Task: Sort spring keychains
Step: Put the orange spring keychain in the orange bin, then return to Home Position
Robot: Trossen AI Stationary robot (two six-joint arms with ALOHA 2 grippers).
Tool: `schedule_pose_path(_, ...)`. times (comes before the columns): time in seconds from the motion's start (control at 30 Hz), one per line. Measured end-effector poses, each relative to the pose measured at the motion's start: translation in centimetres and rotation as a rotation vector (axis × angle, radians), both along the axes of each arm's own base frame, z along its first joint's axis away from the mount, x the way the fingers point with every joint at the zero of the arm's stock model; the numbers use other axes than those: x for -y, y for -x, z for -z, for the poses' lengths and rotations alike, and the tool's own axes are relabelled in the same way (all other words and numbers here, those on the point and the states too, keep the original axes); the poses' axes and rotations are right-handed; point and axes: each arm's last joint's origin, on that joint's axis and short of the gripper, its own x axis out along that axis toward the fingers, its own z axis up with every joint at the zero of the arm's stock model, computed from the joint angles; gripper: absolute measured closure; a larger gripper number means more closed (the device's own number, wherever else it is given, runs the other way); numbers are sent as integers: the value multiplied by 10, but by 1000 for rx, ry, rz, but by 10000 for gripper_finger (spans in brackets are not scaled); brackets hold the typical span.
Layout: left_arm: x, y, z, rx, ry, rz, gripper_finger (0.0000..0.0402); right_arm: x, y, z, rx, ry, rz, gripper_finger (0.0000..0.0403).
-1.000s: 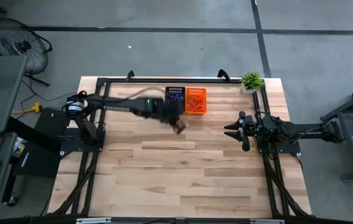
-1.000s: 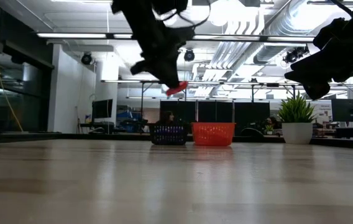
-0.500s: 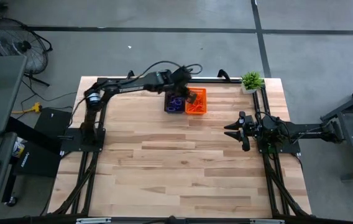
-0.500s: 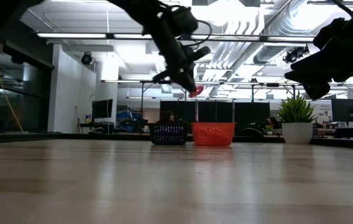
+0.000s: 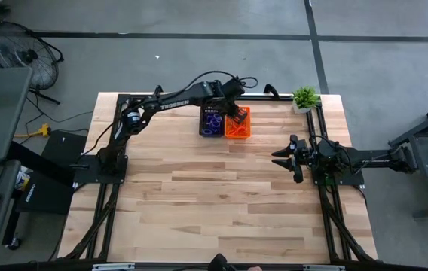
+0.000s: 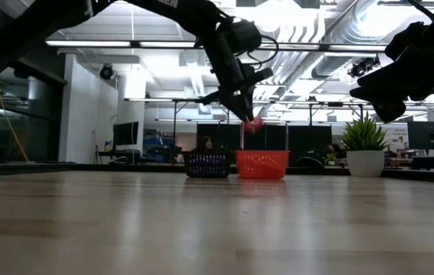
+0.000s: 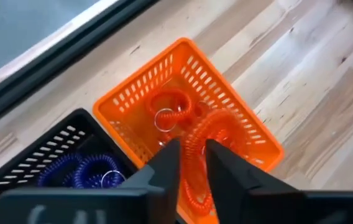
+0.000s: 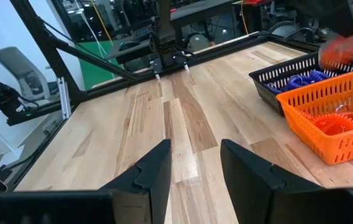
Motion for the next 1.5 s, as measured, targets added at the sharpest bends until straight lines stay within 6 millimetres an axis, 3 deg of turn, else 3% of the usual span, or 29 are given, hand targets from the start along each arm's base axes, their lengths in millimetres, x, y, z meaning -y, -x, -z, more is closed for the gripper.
schedule_pose_path(0.23, 0, 0, 1, -3, 0, 0, 264, 0, 0, 0, 0, 0, 0, 269)
schedule_pose_path(0.4, 0, -1, 1, -4, -20, 32, 253, 0, 0, 0, 0, 0, -1, 269)
schedule_pose_path(0.57, 13, 4, -19, -3, -67, 118, 288, 0, 0, 0, 0, 0, 0, 269)
schedule_pose_path(0.77, 42, 11, -43, 1, -125, 259, 385, 0, 0, 0, 0, 0, 0, 269)
schedule_pose_path(0.9, 65, 23, -56, 56, -173, 340, 389, 0, 0, 0, 0, 0, -1, 269)
schedule_pose_path(1.07, 93, 56, -45, 174, -203, 414, 398, 0, 0, 0, 0, 0, -1, 269)
schedule_pose_path(1.33, 133, 151, -4, 302, -195, 498, 400, 0, 0, 0, -4, 0, 0, 269)
schedule_pose_path(1.5, 156, 208, 12, 477, -248, 528, 401, 0, 0, 0, -5, 0, -1, 269)
